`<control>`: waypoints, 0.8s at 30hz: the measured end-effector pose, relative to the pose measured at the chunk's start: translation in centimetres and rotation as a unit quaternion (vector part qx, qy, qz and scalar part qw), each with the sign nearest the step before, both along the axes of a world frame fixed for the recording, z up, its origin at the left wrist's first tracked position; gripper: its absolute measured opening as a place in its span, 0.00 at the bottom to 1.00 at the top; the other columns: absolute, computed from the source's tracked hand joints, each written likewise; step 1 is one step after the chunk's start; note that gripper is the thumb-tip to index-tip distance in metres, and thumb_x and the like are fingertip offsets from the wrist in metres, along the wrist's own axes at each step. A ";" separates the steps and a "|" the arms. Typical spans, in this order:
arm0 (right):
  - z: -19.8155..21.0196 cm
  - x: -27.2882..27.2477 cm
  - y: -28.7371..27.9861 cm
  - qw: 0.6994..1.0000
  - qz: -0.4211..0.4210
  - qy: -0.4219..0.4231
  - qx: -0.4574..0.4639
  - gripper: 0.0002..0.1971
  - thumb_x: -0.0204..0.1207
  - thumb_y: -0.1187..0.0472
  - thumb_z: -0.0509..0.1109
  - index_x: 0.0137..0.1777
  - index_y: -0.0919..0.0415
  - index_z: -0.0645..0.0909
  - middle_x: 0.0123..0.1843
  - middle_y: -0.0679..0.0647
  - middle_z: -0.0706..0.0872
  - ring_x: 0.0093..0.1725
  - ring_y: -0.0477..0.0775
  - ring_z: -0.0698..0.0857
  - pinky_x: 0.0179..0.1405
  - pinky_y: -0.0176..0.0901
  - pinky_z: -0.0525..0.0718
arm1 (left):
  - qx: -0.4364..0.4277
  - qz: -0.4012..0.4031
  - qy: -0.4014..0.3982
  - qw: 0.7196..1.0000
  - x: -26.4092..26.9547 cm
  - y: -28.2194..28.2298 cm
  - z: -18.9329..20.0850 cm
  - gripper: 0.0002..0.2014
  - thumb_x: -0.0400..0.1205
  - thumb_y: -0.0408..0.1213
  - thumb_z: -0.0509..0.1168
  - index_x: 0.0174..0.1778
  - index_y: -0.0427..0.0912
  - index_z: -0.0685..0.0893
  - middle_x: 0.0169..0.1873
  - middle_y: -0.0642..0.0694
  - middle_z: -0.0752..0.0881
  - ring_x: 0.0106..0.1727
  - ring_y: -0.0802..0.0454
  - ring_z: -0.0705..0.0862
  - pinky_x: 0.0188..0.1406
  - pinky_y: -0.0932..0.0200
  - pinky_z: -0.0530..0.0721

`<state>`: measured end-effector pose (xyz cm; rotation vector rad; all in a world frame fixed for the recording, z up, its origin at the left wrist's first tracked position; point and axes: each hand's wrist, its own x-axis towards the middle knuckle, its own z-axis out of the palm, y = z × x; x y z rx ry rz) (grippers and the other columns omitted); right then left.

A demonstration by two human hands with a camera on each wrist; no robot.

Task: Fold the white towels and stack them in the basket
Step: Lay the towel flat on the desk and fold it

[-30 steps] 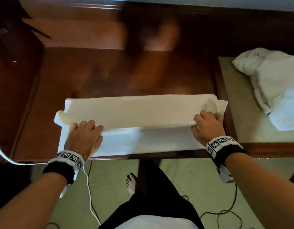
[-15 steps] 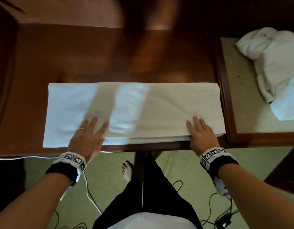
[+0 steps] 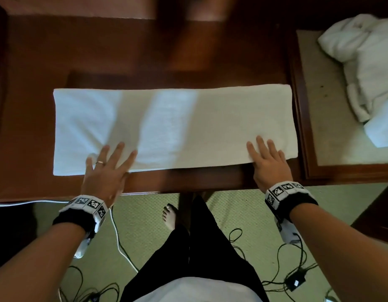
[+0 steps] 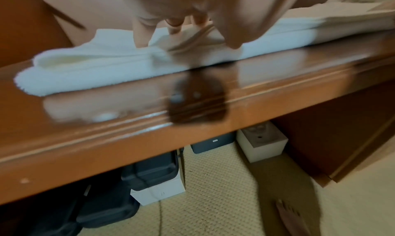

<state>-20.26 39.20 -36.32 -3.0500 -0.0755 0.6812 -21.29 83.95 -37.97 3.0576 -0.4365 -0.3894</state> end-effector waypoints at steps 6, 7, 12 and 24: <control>0.0 1.0 5.1 0.991 0.092 -0.083 0.048 0.38 0.66 0.72 0.67 0.80 0.59 0.70 0.84 0.65 0.65 0.82 0.72 0.64 0.75 0.73 0.67 | 0.009 0.053 -0.030 0.998 1.1 1.5 0.6 0.40 0.75 0.29 0.73 0.85 0.43 0.68 0.83 0.36 0.68 0.80 0.29 0.70 0.73 0.21 0.65; -0.2 1.4 6.5 0.985 0.134 -0.089 0.063 0.36 0.66 0.72 0.67 0.78 0.59 0.73 0.83 0.65 0.68 0.81 0.72 0.67 0.74 0.73 0.70 | 0.020 0.056 -0.043 0.997 1.4 2.3 0.8 0.41 0.74 0.27 0.73 0.85 0.43 0.68 0.83 0.37 0.68 0.80 0.29 0.69 0.75 0.23 0.63; 0.1 3.1 9.6 0.991 0.107 -0.015 0.081 0.33 0.76 0.67 0.60 0.83 0.55 0.65 0.87 0.63 0.59 0.84 0.71 0.59 0.76 0.67 0.70 | 0.086 0.071 0.004 0.994 1.9 9.1 1.7 0.37 0.77 0.25 0.68 0.84 0.47 0.70 0.85 0.45 0.67 0.83 0.34 0.65 0.84 0.38 0.38; 0.0 3.6 13.2 0.993 0.100 0.042 0.047 0.30 0.87 0.41 0.45 0.85 0.40 0.38 0.87 0.53 0.30 0.85 0.69 0.33 0.82 0.74 0.46 | -0.010 0.042 0.036 0.998 3.8 -0.5 3.0 0.34 0.86 0.59 0.46 0.86 0.46 0.61 0.85 0.38 0.64 0.82 0.34 0.68 0.78 0.32 0.70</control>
